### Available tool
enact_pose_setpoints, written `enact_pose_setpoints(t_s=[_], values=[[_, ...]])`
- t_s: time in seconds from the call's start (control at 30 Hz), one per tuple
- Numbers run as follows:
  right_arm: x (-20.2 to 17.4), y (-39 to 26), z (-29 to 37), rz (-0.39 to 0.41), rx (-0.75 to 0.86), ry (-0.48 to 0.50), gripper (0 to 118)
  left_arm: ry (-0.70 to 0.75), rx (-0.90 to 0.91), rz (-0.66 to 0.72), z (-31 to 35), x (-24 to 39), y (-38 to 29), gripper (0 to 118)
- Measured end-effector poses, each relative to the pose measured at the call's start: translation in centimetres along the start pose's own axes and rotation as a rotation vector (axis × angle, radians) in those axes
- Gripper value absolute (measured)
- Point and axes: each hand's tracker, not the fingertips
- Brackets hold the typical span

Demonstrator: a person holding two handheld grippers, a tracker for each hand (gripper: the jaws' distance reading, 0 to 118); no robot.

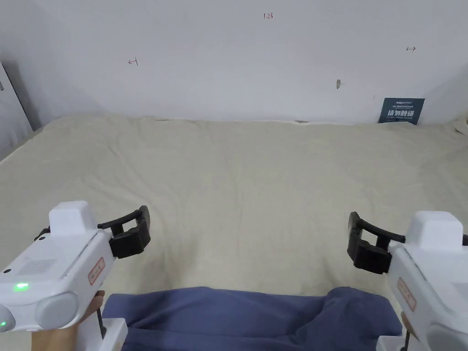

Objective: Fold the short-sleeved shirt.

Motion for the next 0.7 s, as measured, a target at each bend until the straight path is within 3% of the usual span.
enact_pose_setpoints(t_s=[0.03, 0.1, 0.13, 0.17, 0.2, 0.23, 0.3, 0.53, 0.6, 0.7], values=[[-0.5, 0.2, 0.1, 0.013, 0.016, -0.006, 96, 0.008, 0.031, -0.010, 0.2, 0.5, 0.2, 103], [-1.2, 0.4, 0.4, 0.036, 0.044, -0.013, 70, 0.019, 0.064, -0.032, 0.6, 1.4, 0.2, 80], [-1.4, 0.5, 0.5, 0.042, 0.052, -0.020, 54, 0.020, 0.062, -0.037, 0.5, 1.7, 0.2, 64], [-1.6, 0.5, 0.6, 0.047, 0.061, -0.025, 26, 0.017, 0.063, -0.043, 0.5, 2.0, 0.1, 32], [-1.8, 0.5, 0.7, 0.054, 0.069, -0.029, 13, 0.011, 0.069, -0.048, 0.6, 2.2, 0.0, 15], [-1.9, 0.4, 0.7, 0.059, 0.079, -0.043, 7, 0.000, 0.069, -0.057, 0.6, 2.3, -0.1, 7], [-2.0, 0.4, 0.7, 0.056, 0.082, -0.046, 2, -0.012, 0.066, -0.063, 0.5, 2.4, -0.3, 1], [-1.8, 0.4, 0.4, 0.035, 0.069, -0.046, 1, -0.038, 0.004, -0.058, -0.3, 1.7, -0.8, 0], [-1.7, 0.3, 0.2, 0.035, 0.064, -0.048, 1, -0.095, -0.089, 0.024, -1.1, 0.3, -0.7, 0], [-1.7, 0.2, -0.1, 0.037, 0.053, -0.041, 1, -0.223, -0.251, 0.306, -2.5, -3.4, -1.0, 0]])
